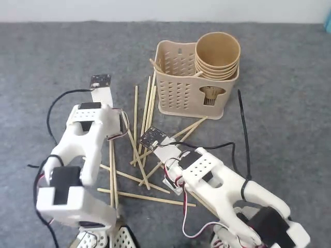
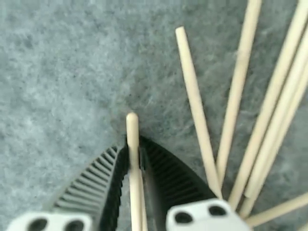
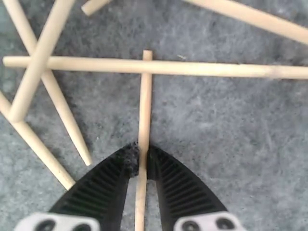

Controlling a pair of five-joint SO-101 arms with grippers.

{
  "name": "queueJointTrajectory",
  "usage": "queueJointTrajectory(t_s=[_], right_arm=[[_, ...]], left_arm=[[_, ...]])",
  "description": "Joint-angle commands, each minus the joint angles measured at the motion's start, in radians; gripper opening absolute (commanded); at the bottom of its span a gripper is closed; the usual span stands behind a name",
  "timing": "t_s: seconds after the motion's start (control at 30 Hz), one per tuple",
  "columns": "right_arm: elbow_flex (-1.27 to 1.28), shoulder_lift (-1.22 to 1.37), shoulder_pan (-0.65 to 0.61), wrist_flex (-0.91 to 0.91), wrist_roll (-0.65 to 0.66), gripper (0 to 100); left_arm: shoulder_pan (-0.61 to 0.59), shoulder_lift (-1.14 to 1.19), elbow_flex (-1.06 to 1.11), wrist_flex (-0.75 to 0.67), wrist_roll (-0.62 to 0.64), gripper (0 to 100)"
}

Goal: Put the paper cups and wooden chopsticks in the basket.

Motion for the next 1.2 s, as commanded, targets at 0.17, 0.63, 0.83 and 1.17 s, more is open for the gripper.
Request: queueJointTrajectory(t_s=[0.17, 0.63, 0.83, 1.17], right_arm=[[-0.003, -0.024, -0.008, -0.031, 0.014, 0.9], [-0.003, -0.024, -0.008, -0.031, 0.014, 0.9], [-0.003, -0.024, -0.008, -0.031, 0.014, 0.9], [-0.003, -0.024, -0.008, -0.03, 0.014, 0.9]], left_arm=[[0.072, -0.278, -0.035, 0.072, -0.058, 1], [0.135, -0.496, 0.019, -0.044, -0.08, 2], [0.127, -0.404, 0.074, -0.12, -0.21, 23], [0.071, -0.37, 0.165, -0.189, -0.264, 18]])
